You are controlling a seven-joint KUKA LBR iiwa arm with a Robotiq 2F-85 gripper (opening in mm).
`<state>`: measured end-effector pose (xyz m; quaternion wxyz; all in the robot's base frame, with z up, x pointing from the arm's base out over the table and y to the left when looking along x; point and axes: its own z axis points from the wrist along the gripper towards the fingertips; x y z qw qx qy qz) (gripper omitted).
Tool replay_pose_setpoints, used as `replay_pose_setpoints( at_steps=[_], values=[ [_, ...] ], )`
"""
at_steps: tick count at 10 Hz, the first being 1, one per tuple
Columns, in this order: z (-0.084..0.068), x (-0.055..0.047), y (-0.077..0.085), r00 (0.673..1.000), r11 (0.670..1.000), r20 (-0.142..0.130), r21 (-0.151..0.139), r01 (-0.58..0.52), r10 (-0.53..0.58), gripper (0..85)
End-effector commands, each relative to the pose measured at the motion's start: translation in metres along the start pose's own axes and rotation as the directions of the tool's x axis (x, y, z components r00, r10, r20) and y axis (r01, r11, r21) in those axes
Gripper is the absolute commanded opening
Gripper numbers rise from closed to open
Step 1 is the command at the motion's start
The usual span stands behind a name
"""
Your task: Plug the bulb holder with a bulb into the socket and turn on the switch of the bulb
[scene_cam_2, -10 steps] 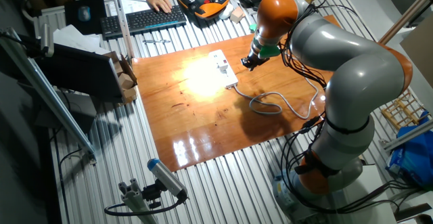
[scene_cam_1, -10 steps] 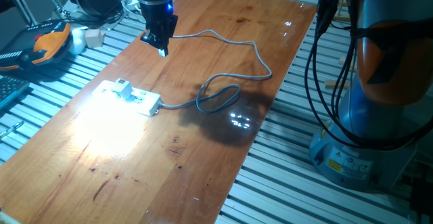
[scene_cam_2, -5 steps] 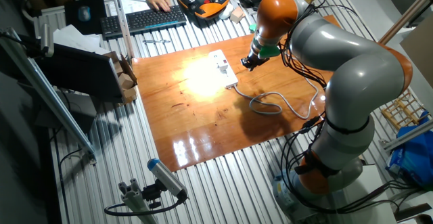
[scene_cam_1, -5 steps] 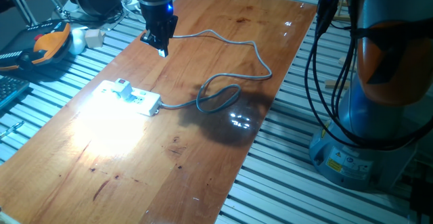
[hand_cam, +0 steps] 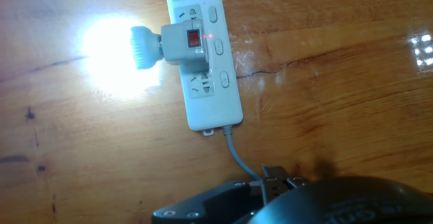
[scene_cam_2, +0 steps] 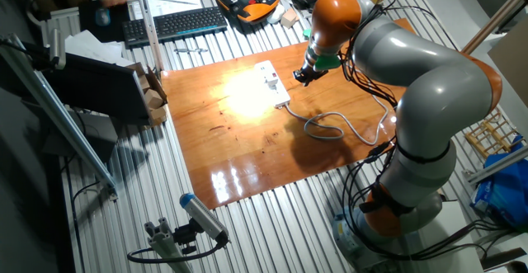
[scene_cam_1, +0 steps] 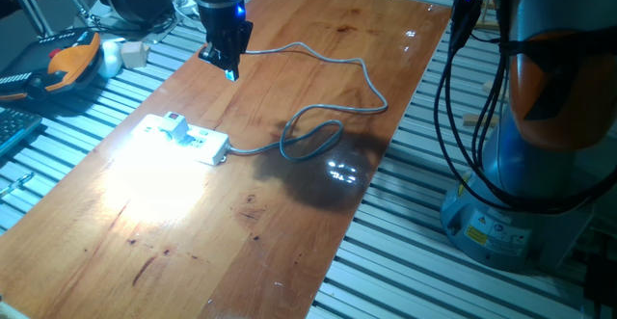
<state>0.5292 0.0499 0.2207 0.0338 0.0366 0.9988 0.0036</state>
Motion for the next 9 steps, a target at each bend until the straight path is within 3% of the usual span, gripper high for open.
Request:
replay_pose_setpoints(
  at_steps=[1, 9],
  values=[
    [0.0003, 0.0002, 0.0000, 1.000, 1.000, 0.000, 0.000, -0.001, 0.001, 0.0],
    [0.0027, 0.0012, 0.0014, 1.000, 1.000, 0.003, -0.005, 0.000, 0.000, 0.0]
  ],
)
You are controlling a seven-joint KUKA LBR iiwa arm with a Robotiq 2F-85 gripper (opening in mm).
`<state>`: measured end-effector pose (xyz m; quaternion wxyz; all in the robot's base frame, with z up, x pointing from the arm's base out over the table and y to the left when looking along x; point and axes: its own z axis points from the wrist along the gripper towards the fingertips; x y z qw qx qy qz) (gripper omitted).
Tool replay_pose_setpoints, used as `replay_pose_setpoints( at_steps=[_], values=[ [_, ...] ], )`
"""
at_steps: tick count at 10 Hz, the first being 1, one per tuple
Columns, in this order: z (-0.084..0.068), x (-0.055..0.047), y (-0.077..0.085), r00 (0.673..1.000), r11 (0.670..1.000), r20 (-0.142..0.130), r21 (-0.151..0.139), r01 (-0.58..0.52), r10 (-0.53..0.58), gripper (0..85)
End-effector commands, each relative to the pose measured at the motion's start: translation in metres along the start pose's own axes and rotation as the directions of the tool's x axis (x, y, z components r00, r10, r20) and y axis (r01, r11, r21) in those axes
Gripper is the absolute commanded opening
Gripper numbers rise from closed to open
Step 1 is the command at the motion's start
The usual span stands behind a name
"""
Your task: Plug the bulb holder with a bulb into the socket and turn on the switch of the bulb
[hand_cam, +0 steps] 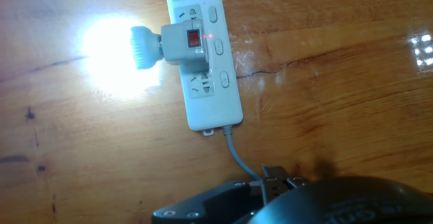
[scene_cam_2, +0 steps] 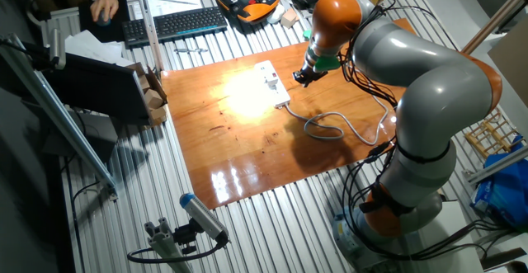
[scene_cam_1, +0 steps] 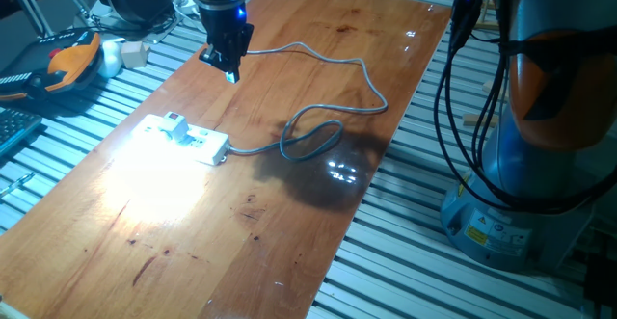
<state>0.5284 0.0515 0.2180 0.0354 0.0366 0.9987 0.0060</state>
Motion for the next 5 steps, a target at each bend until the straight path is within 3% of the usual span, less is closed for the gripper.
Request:
replay_pose_setpoints(
  at_steps=[1, 5],
  values=[
    [-0.0001, 0.0000, 0.0002, 1.000, 1.000, 0.000, 0.000, 0.000, 0.000, 0.0],
    [0.0009, -0.0005, 0.0007, 1.000, 1.000, 0.006, 0.003, 0.000, 0.000, 0.0]
  ],
)
